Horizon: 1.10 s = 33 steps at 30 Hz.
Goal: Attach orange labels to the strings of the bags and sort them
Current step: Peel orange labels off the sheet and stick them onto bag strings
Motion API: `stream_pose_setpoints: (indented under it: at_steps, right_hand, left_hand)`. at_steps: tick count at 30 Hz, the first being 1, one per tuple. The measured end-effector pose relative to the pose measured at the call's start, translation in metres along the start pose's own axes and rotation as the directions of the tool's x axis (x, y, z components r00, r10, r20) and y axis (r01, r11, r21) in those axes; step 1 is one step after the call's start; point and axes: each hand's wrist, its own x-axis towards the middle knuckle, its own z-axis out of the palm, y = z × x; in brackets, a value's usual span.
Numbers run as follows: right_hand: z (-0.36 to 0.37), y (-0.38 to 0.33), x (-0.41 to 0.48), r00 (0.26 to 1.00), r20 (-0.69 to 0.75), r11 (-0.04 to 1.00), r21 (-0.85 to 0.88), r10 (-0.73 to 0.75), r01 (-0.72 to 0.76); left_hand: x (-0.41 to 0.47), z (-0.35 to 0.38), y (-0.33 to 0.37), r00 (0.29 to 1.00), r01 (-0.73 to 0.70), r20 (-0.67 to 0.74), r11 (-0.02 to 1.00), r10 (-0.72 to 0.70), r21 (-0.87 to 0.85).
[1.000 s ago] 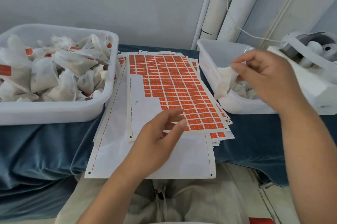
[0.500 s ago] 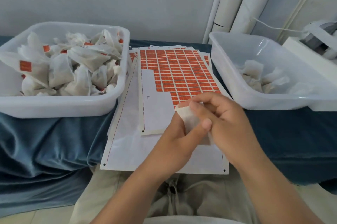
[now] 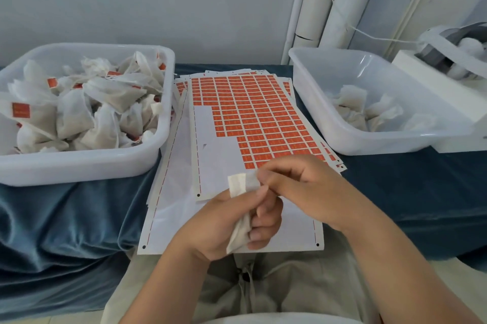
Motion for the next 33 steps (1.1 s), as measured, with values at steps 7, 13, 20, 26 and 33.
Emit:
stream_pose_setpoints:
  at_steps: [7, 13, 20, 26, 33]
  right_hand:
    - [-0.008, -0.006, -0.007, 0.98, -0.183, 0.993, -0.108, -0.075, 0.056]
    - [-0.005, -0.004, -0.004, 0.992, -0.084, 0.964, 0.255, 0.093, -0.069]
    - [0.004, 0.008, 0.003, 0.991, 0.1, 0.536, 0.834, 0.089, -0.132]
    - [0.0, 0.004, 0.001, 0.999, 0.023, 0.135, 0.99, 0.039, -0.028]
    - [0.008, -0.001, 0.0, 0.994, -0.107, 0.345, 0.933, -0.016, 0.106]
  left_hand:
    - [-0.005, -0.008, 0.013, 0.974, 0.007, -0.211, 0.922, 0.081, 0.387]
    - [-0.01, -0.004, 0.027, 0.952, 0.055, -0.24, 0.665, 0.19, 0.745]
    - [-0.004, 0.009, 0.021, 0.893, -0.022, -0.27, 0.634, 0.359, 0.773]
    - [-0.003, 0.004, 0.021, 0.908, 0.068, -0.306, 0.618, 0.288, 0.783]
    - [0.002, 0.01, 0.015, 0.899, 0.004, -0.282, 0.638, 0.335, 0.77]
